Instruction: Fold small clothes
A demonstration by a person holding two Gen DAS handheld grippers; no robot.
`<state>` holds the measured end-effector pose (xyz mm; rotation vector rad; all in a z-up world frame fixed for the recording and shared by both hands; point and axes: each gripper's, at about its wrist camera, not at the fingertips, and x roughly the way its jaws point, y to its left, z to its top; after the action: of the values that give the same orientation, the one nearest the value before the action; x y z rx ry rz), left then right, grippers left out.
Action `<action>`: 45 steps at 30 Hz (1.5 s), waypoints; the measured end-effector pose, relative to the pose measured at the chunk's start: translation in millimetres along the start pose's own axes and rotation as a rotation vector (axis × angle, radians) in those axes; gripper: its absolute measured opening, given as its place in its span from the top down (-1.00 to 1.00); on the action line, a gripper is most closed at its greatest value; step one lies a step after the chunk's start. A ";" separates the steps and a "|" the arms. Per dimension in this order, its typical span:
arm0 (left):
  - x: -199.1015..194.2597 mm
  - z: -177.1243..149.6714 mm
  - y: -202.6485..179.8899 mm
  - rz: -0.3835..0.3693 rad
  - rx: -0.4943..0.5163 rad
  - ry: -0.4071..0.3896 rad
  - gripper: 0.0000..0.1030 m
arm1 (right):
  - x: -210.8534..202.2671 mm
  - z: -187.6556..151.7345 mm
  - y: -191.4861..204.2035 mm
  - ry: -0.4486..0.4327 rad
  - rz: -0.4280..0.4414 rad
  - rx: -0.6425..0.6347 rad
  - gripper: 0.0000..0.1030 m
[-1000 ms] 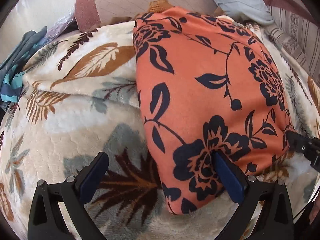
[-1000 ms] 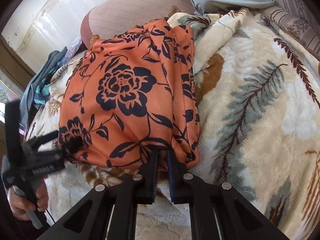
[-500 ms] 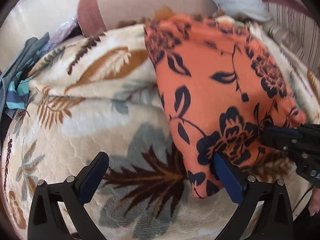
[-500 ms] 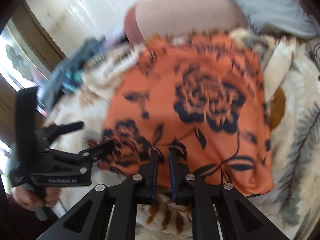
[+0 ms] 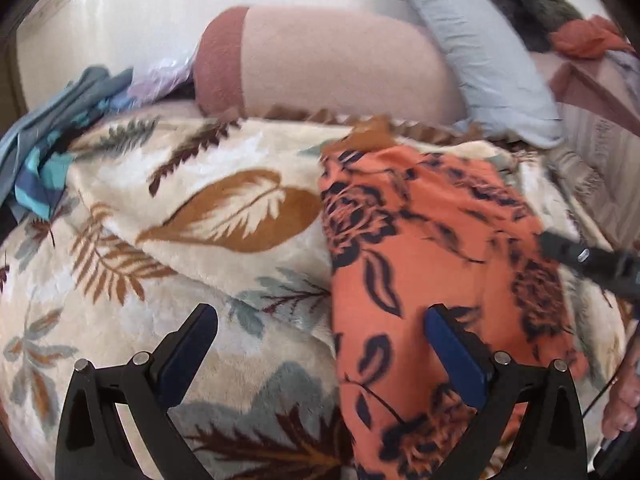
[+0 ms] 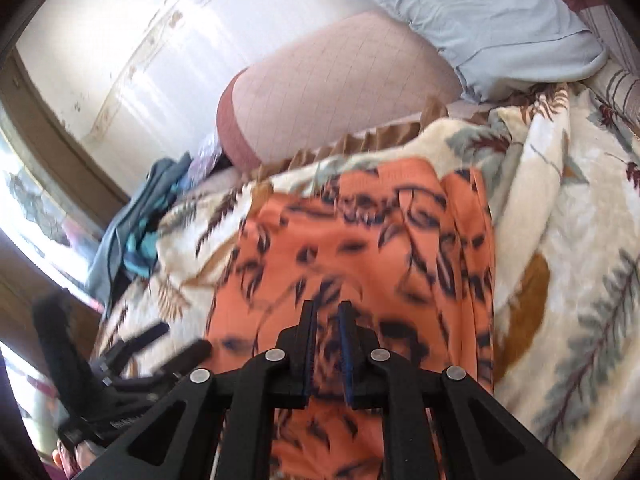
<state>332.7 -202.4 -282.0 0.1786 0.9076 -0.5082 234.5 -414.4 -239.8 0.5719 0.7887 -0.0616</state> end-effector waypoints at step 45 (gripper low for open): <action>8.3 -9.5 -22.9 0.026 0.102 0.005 -1.00 | 43.6 48.8 -51.8 0.118 -0.040 0.117 0.72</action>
<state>318.9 -221.7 -293.0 0.2837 0.8837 -0.5305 283.8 -476.2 -266.2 0.6752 0.9157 -0.1122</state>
